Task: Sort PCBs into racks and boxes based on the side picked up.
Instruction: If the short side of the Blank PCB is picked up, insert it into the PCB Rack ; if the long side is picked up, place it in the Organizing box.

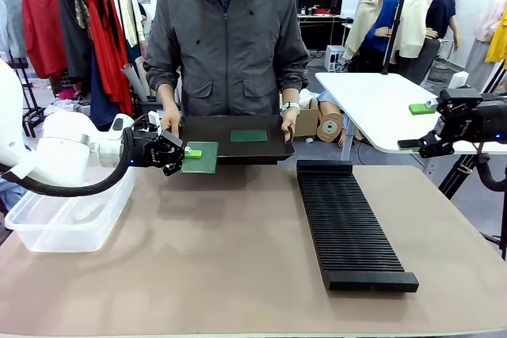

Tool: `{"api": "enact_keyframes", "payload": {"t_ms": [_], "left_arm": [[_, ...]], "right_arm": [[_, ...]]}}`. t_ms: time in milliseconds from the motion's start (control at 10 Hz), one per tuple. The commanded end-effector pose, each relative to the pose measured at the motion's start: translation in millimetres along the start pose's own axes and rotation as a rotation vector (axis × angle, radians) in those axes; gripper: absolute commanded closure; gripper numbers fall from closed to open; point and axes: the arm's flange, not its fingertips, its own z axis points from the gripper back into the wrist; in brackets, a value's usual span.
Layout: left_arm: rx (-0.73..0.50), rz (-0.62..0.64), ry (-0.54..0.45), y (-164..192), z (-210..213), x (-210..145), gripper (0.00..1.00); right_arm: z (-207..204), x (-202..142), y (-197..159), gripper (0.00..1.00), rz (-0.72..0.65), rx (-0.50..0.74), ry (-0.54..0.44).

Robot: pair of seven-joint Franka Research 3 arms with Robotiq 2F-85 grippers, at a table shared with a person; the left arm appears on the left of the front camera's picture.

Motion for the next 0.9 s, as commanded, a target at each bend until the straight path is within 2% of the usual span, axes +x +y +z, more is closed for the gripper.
{"api": "enact_keyframes", "payload": {"t_ms": [0, 400, 800], "left_arm": [[-0.007, -0.002, 0.003, -1, -1, 0, 1.0], [0.01, 0.01, 0.0, -3, 2, 0, 1.0], [0.129, 0.056, 0.067, -44, 35, -3, 1.0]], "right_arm": [[1, 1, 4, 0.0, 0.004, 0.004, -0.001], [1, 1, 4, 0.0, 0.004, 0.004, -0.001], [1, 1, 4, 0.0, 0.004, 0.004, -0.001]]}}
